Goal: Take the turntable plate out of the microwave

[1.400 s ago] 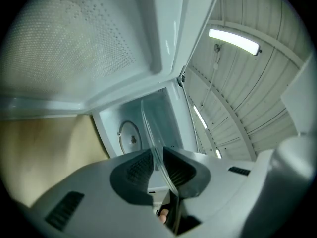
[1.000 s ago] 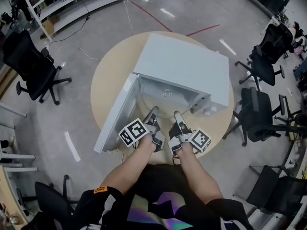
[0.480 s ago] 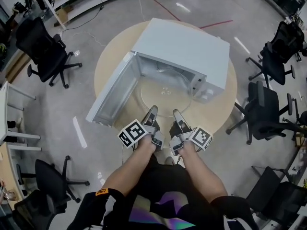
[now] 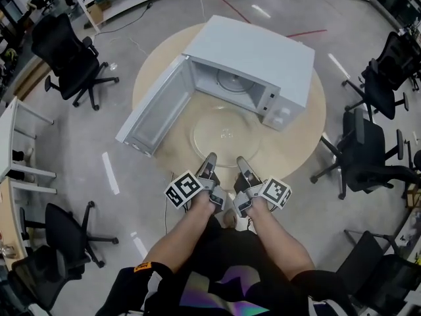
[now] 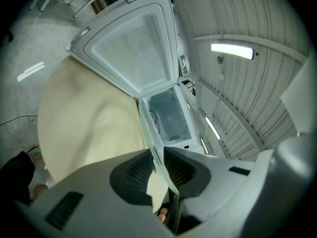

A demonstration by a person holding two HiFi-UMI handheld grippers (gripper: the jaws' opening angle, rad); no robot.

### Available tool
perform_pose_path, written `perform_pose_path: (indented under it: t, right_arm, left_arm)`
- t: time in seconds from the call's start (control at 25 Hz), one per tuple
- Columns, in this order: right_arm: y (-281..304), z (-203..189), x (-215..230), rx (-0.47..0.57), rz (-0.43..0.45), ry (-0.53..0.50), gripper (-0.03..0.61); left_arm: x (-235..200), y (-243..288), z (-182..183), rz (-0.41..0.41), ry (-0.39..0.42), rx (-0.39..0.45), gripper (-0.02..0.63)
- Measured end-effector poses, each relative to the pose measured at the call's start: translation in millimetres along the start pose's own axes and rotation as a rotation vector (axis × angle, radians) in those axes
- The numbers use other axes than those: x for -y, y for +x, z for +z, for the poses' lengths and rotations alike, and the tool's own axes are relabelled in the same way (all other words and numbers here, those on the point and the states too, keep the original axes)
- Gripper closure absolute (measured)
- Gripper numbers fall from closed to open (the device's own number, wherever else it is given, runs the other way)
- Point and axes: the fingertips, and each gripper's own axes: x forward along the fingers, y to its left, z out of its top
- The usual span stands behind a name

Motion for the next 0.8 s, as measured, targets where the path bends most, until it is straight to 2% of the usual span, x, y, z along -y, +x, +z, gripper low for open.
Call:
perform_pose_path:
  t: [0.12, 0.32, 0.4, 0.52, 0.68, 0.8]
  right_arm:
    - [-10.5, -10.2, 19.9, -0.020, -0.059, 0.019, 0.503]
    - [-12.9, -20.9, 32.8, -0.041, -0.061, 0.032, 0.500]
    - [-14.4, -23.7, 42.5, -0.045, -0.091, 0.038, 0.500]
    - [-10.6, -26.0, 46.4, -0.045, -0.081, 0.043, 0.500]
    - [-9.6, -29.0, 57.0, -0.043, -0.119, 0.056, 0.500]
    - [-3.7, -29.0, 56.3, -0.042, -0.090, 0.054, 0.500]
  left_arm:
    - [-14.2, -5.9, -9.6, 0.018, -0.019, -0.001, 0.506]
    - [-35.1, -10.0, -18.3, 0.042, -0.046, -0.002, 0.503]
    - [-41.2, -9.4, -19.8, 0.050, -0.051, -0.007, 0.503]
    - [-47.5, -7.8, -19.3, 0.060, -0.048, -0.012, 0.503]
    - [-54.3, -6.2, -18.3, 0.072, -0.043, -0.019, 0.502]
    - [-59.1, -4.2, -17.1, 0.081, -0.045, -0.025, 0.500]
